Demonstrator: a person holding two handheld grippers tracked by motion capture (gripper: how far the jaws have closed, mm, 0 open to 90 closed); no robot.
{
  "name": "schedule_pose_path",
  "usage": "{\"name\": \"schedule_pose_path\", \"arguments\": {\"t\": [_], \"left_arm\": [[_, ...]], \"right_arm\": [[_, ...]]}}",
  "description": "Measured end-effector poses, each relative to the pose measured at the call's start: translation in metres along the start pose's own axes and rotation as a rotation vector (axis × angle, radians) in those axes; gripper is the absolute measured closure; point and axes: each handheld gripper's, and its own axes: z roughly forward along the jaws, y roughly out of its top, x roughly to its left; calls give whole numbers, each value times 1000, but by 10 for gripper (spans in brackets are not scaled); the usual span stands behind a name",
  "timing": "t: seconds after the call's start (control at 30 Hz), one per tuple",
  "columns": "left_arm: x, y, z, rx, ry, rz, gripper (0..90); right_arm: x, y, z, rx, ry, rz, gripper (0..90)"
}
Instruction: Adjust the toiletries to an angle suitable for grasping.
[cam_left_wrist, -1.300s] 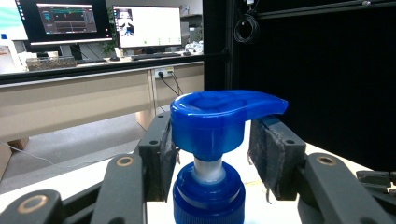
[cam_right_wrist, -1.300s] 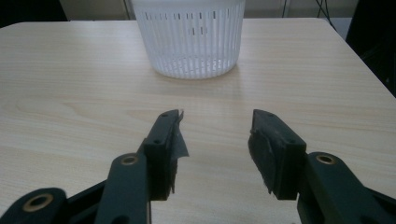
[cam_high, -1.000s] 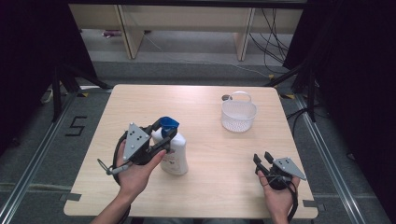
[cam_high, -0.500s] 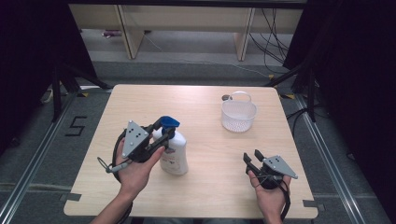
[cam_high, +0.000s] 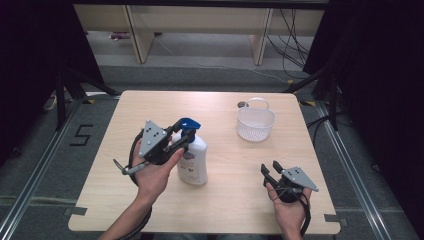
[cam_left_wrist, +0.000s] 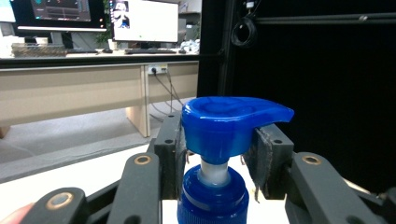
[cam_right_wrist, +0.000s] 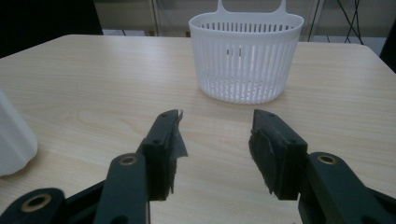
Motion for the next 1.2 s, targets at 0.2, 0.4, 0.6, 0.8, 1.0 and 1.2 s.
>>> {"name": "schedule_pose_path", "arguments": {"t": [0.2,0.4,0.6,0.8,1.0,1.2], "left_arm": [[-10,17,19,-40,-27,-3,599],[-20,29,38,-59,-46,-5,599],[-30,36,58,-47,-62,-33,599],[-34,39,76,-44,-75,-27,599],[-35,41,88,-46,-79,-21,599],[-35,46,94,-57,-81,-22,599]], "right_arm": [[0,-3,-1,7,4,40,526],[-8,-4,-2,8,-13,12,527],[-11,-7,-4,20,-23,35,527],[-14,-10,-4,13,-32,64,528],[-18,-14,-4,22,-42,55,528],[-21,-17,-6,-4,-52,41,527]]}}
